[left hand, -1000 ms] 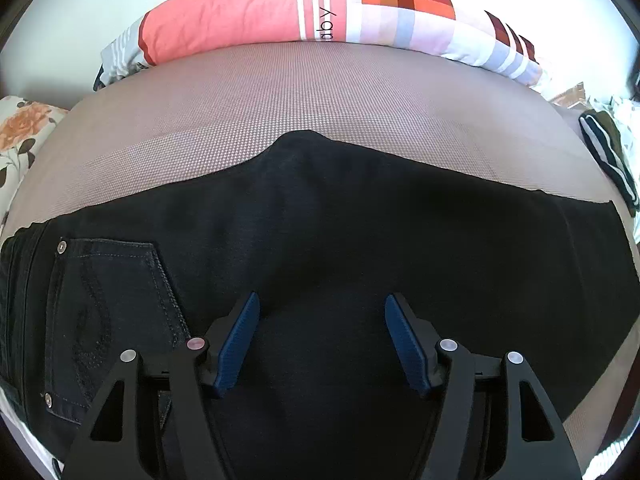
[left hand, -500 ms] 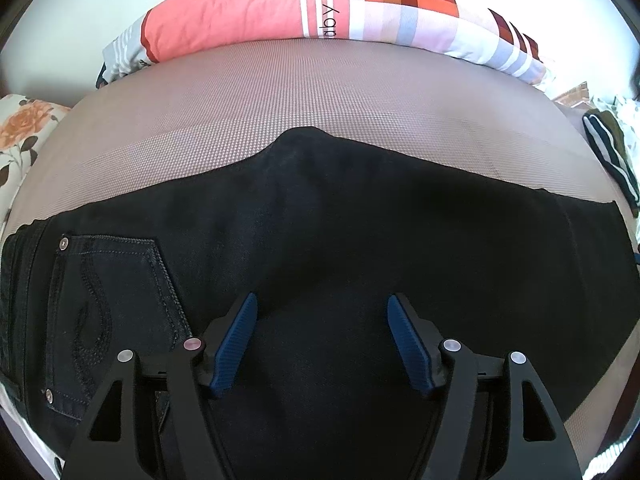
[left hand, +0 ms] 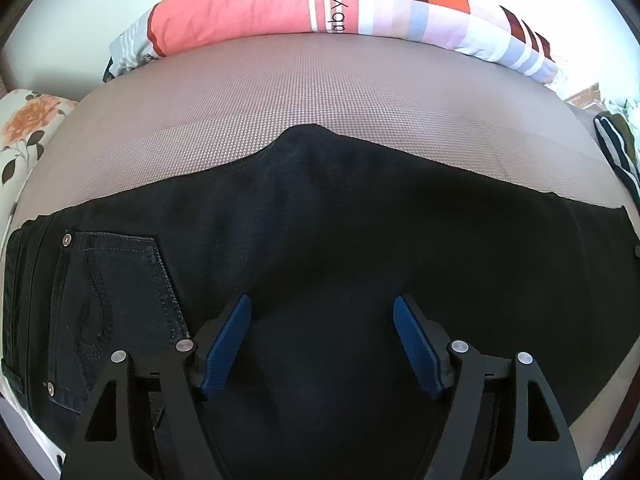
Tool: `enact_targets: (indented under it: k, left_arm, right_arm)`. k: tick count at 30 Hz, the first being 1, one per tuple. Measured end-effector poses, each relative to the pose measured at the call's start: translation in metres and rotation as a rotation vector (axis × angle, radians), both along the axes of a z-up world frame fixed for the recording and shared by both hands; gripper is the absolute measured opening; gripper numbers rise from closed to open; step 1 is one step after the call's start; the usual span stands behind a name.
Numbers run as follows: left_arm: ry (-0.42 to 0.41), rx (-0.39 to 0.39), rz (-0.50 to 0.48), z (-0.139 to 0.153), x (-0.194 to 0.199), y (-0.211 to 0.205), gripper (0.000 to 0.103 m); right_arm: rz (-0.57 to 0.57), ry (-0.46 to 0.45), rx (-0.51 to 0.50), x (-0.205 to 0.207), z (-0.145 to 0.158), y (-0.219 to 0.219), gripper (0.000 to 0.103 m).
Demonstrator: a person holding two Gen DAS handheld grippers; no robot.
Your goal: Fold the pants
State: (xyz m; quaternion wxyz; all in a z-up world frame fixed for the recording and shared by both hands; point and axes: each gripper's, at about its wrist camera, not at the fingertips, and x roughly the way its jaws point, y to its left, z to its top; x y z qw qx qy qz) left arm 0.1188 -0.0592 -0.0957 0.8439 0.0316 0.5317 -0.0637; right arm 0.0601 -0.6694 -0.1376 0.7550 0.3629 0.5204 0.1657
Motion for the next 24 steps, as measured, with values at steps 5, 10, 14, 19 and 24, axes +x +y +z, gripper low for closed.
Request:
enact_targets:
  k: [5,10,14,19,24]
  left_arm:
    - [-0.004,0.002,0.002,-0.001,-0.001,0.000,0.076]
    - [-0.012,0.001,-0.001,-0.001,-0.001,-0.001,0.076]
    - [-0.017,-0.003,-0.005,-0.002,-0.002,0.000,0.076]
    - [-0.015,-0.012,-0.010,-0.001,-0.005,0.000,0.076]
    - [-0.028,-0.049,-0.024,0.007,-0.010,0.006,0.076]
  right_arm:
    - [-0.029,-0.024,-0.026,-0.002,0.003,0.012,0.007]
    - [-0.086,-0.029,-0.085,-0.009,0.016,0.023,0.007]
    - [-0.117,-0.049,-0.065,-0.016,0.033,0.036,0.007]
    - [-0.130,-0.067,-0.019,-0.017,0.055,0.065,0.007]
    - [-0.085,-0.085,-0.003,-0.004,0.075,0.110,0.007]
